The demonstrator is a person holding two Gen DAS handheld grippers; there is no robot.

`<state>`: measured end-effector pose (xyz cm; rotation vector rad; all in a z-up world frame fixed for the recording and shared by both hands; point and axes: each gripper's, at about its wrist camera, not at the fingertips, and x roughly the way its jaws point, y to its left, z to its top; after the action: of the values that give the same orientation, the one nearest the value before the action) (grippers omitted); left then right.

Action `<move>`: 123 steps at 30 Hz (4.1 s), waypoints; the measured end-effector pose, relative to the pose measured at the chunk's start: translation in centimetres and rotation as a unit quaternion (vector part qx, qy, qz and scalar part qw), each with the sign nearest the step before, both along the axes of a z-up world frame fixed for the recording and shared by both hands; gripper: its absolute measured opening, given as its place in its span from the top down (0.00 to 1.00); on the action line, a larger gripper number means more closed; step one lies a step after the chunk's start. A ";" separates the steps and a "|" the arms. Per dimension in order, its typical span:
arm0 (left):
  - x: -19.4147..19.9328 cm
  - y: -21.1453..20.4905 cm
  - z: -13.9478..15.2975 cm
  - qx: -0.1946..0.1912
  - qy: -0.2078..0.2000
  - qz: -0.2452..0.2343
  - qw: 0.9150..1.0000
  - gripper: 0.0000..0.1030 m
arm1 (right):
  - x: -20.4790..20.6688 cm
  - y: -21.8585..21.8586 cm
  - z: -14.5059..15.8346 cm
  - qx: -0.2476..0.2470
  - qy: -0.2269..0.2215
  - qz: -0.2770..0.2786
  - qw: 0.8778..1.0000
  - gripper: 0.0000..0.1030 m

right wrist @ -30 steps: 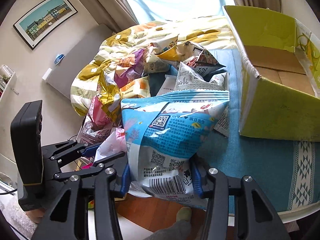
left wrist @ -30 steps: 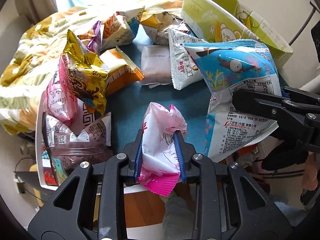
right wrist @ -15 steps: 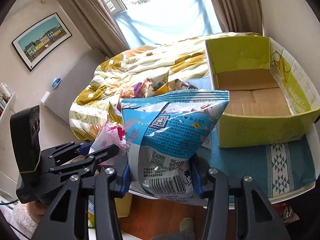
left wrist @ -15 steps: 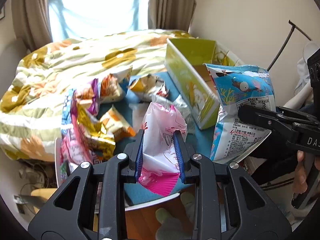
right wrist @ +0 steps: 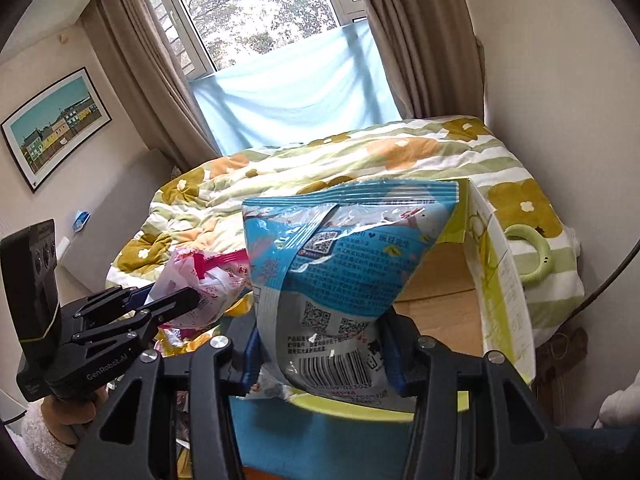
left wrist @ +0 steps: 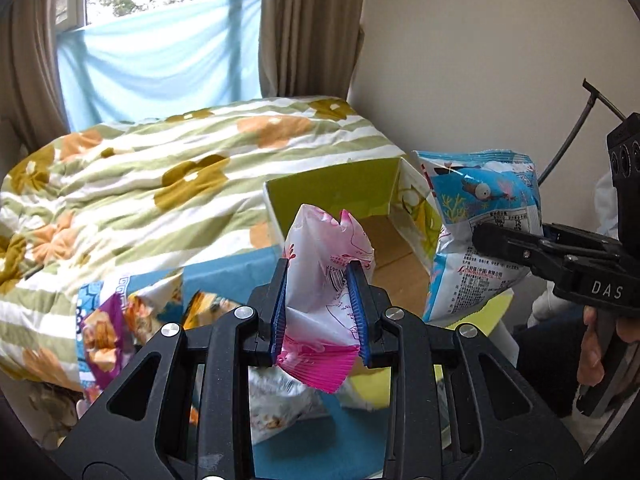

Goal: Organize snacks
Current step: 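Carry the pink bag with the left gripper into the cardboard box and release, then lower the blue-white bag into the box and open the right gripper, then grasp the purple candy bag with the left gripper while the right gripper grasps the gold bag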

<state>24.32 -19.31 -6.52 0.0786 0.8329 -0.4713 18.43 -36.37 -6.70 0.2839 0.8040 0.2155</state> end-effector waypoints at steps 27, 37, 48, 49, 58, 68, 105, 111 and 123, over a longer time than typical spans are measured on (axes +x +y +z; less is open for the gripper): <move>8.2 -8.6 -8.6 0.109 0.071 0.084 0.988 0.01 | 13.1 -9.1 -7.8 -0.016 0.111 0.059 0.992 0.56; 6.2 -6.5 -6.8 0.092 0.065 0.112 0.987 0.01 | 15.8 -7.3 -8.4 -0.013 0.138 0.065 0.988 0.56; 2.9 -4.2 -6.4 0.063 0.076 0.149 0.984 0.01 | 13.0 -7.2 -9.2 -0.084 0.126 0.053 0.987 0.00; 2.6 -4.0 -6.3 0.059 0.076 0.152 0.984 0.01 | 12.5 -7.2 -9.0 -0.083 0.129 0.058 0.986 0.00; -1.0 -3.5 -3.1 0.054 0.041 0.167 0.984 0.01 | 8.7 -7.3 -5.3 -0.083 0.077 0.060 0.992 0.00; -6.7 0.3 0.1 0.048 0.007 0.186 0.981 0.01 | 3.7 -5.1 -1.5 -0.077 0.024 0.067 0.995 0.00; -16.1 30.8 -11.2 -0.026 0.164 0.177 0.970 0.01 | -5.0 27.3 -7.0 -0.059 0.001 0.176 0.983 0.00; -15.0 30.3 -16.6 -0.052 0.213 0.188 0.957 0.01 | -2.7 29.8 -11.4 -0.087 0.005 0.242 0.966 0.00; -13.5 29.0 -20.8 -0.065 0.243 0.196 0.948 0.09 | 0.3 33.1 -15.8 -0.119 0.010 0.317 0.941 0.17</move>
<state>10.81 9.74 -27.29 -0.3339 1.2655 -0.1630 18.74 -3.25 -22.46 -0.2137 0.9147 0.7143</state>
